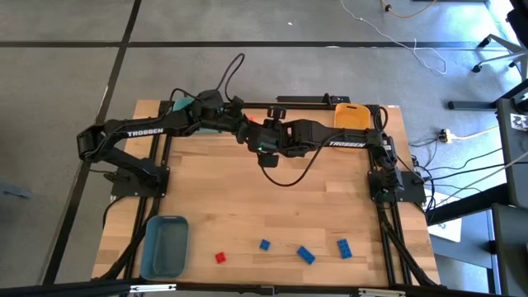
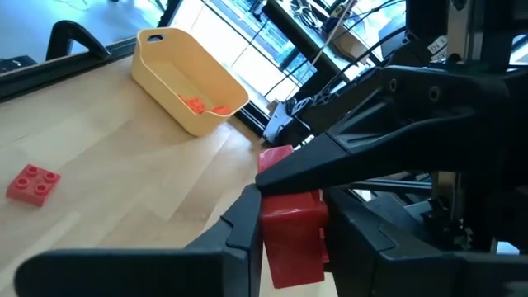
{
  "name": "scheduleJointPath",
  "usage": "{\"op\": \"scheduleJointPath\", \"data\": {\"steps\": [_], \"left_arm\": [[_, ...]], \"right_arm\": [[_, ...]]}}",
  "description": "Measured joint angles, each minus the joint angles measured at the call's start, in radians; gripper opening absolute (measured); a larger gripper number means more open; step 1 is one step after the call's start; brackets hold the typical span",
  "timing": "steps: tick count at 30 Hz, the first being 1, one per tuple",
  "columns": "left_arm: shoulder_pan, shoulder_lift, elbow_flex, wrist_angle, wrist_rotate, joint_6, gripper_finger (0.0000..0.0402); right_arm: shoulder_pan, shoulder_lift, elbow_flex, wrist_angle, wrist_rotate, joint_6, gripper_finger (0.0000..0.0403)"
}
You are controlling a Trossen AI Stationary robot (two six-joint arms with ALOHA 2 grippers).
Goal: Sort & place blocks by color
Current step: Put the red game piece into the green bin
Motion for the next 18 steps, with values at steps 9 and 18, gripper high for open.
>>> {"op": "scheduleJointPath", "data": {"steps": [9, 18], "left_arm": [[-0.006, 0.003, -0.002, -0.019, -0.005, 0.024, 0.0085], [0.007, 0.002, -0.001, -0.144, -0.088, 0.072, 0.0085]], "right_arm": [[-0.001, -0.002, 0.002, 0.011, 0.027, 0.079, 0.0262], [0.006, -0.002, 0.015, -0.009, 0.115, 0.04, 0.0238]]}}
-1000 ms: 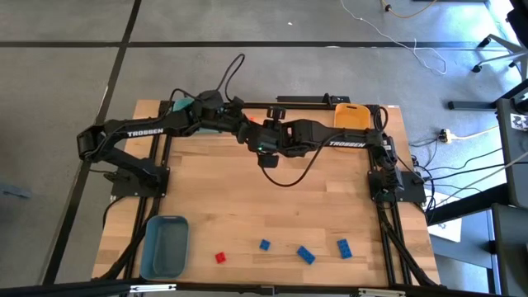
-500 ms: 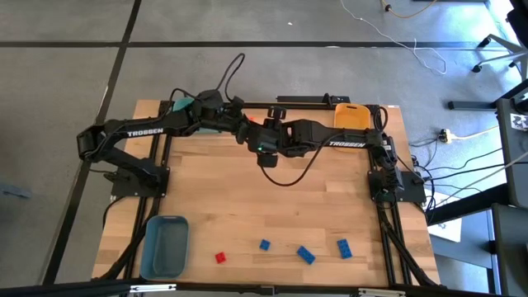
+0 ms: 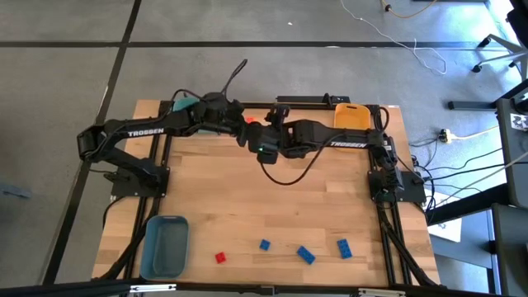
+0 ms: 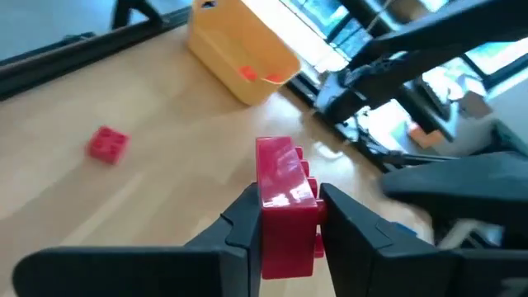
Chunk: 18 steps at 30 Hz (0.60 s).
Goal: Sort & place blocks by color
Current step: Put the red game piece into the green bin
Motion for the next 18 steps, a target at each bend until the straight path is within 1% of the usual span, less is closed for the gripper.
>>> {"op": "scheduleJointPath", "data": {"steps": [3, 7, 12, 15, 18], "left_arm": [[0.023, -0.007, 0.0, -0.037, -0.056, 0.015, 0.0085], [0.07, -0.055, 0.001, -0.156, -0.178, 0.052, 0.0085], [0.14, -0.124, 0.001, -0.359, -0.31, 0.088, 0.0085], [0.184, -0.143, 0.001, -0.479, -0.385, 0.108, 0.0085], [0.229, -0.152, 0.001, -0.512, -0.434, 0.11, 0.0085]], "right_arm": [[0.006, 0.0, 0.015, -0.014, 0.039, 0.005, 0.0228], [0.012, -0.002, 0.048, -0.052, 0.085, 0.01, 0.0226], [0.013, -0.001, 0.075, -0.126, 0.102, 0.059, 0.0226], [0.004, 0.0, 0.074, -0.174, 0.111, 0.094, 0.0226], [-0.008, 0.0, 0.07, -0.195, 0.116, 0.138, 0.0226]]}}
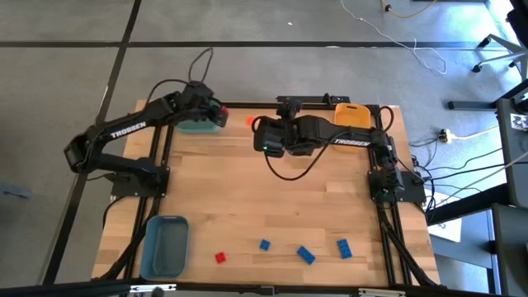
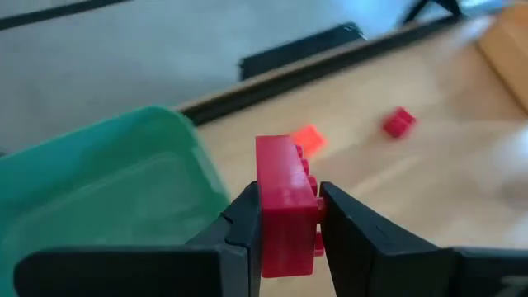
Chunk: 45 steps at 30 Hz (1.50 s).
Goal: Sort & place blocks by color
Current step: Put the red game piece into the green bin
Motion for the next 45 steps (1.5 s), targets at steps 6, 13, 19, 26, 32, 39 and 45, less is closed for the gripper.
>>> {"op": "scheduleJointPath", "data": {"steps": [6, 13, 19, 26, 32, 39, 45], "left_arm": [[0.092, 0.032, 0.0, -0.035, -0.059, 0.001, 0.0085], [0.152, 0.164, 0.0, -0.041, -0.053, 0.001, 0.0085], [0.167, 0.258, -0.001, -0.033, -0.05, 0.002, 0.0085], [0.166, 0.352, -0.001, -0.03, -0.055, 0.027, 0.0085], [0.166, 0.414, -0.001, -0.03, -0.055, 0.026, 0.0085], [0.166, 0.427, 0.001, -0.025, -0.062, 0.026, 0.0118], [0.166, 0.43, -0.001, -0.03, -0.058, 0.026, 0.0172]], "right_arm": [[-0.016, 0.0, -0.002, -0.009, -0.008, 0.048, 0.0226], [-0.021, 0.0, -0.002, -0.009, -0.01, 0.081, 0.0226], [-0.021, 0.0, -0.002, -0.009, -0.01, 0.081, 0.0226], [-0.021, 0.0, -0.002, -0.009, -0.01, 0.083, 0.0226], [-0.021, 0.0, -0.003, -0.009, -0.023, 0.082, 0.0226], [-0.021, 0.0, -0.003, -0.009, -0.062, 0.084, 0.0226], [-0.022, 0.0, -0.003, -0.009, -0.062, 0.084, 0.0226]]}}
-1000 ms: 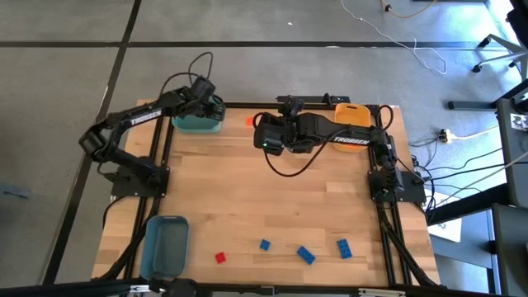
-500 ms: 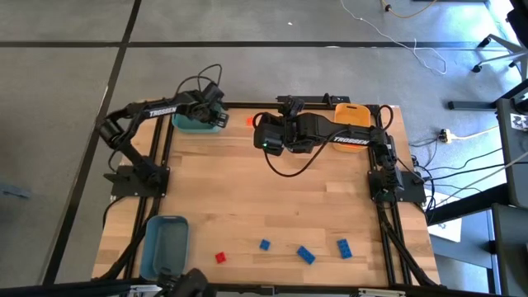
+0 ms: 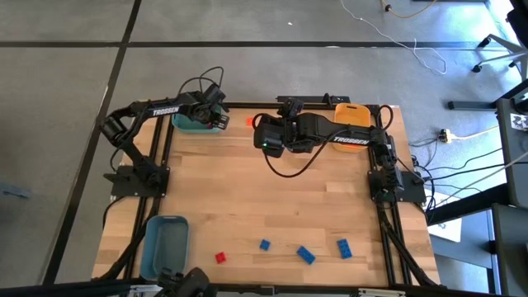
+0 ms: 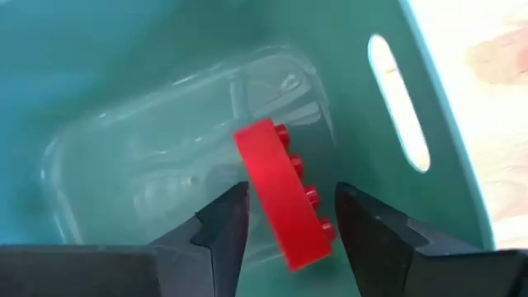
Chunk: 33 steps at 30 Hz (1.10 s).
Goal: Sort & place blocks by color
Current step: Put the red game piece into the green bin
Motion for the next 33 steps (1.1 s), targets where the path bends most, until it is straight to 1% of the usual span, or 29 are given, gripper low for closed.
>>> {"op": "scheduleJointPath", "data": {"steps": [7, 13, 15, 19, 22, 24, 27, 33], "left_arm": [[0.0, -0.035, 0.002, 0.0, 0.008, -0.006, 0.0179], [-0.001, -0.154, 0.031, -0.021, 0.011, -0.007, 0.018], [-0.003, -0.206, 0.04, -0.029, 0.011, -0.007, 0.018], [-0.023, -0.337, 0.045, -0.03, 0.016, -0.002, 0.018], [-0.05, -0.435, 0.045, -0.031, 0.072, 0.0, 0.0181], [-0.074, -0.491, 0.045, -0.03, 0.109, 0.0, 0.0181], [-0.114, -0.562, 0.045, -0.03, 0.125, -0.001, 0.0181], [-0.184, -0.652, 0.045, -0.03, 0.125, -0.007, 0.018]], "right_arm": [[0.0, 0.0, 0.0, 0.0, 0.0, 0.0, 0.0226], [0.0, 0.0, 0.0, 0.0, -0.015, 0.0, 0.0226], [-0.005, 0.0, 0.0, 0.001, -0.056, 0.003, 0.0226], [-0.04, 0.0, 0.0, 0.002, -0.182, 0.024, 0.0226], [-0.087, 0.0, 0.0, 0.006, -0.253, 0.037, 0.0226], [-0.129, 0.0, 0.0, 0.014, -0.322, 0.068, 0.0226], [-0.199, 0.001, 0.0, 0.02, -0.431, 0.148, 0.0226], [-0.323, 0.047, 0.0, 0.016, -0.471, 0.334, 0.0226]]}}
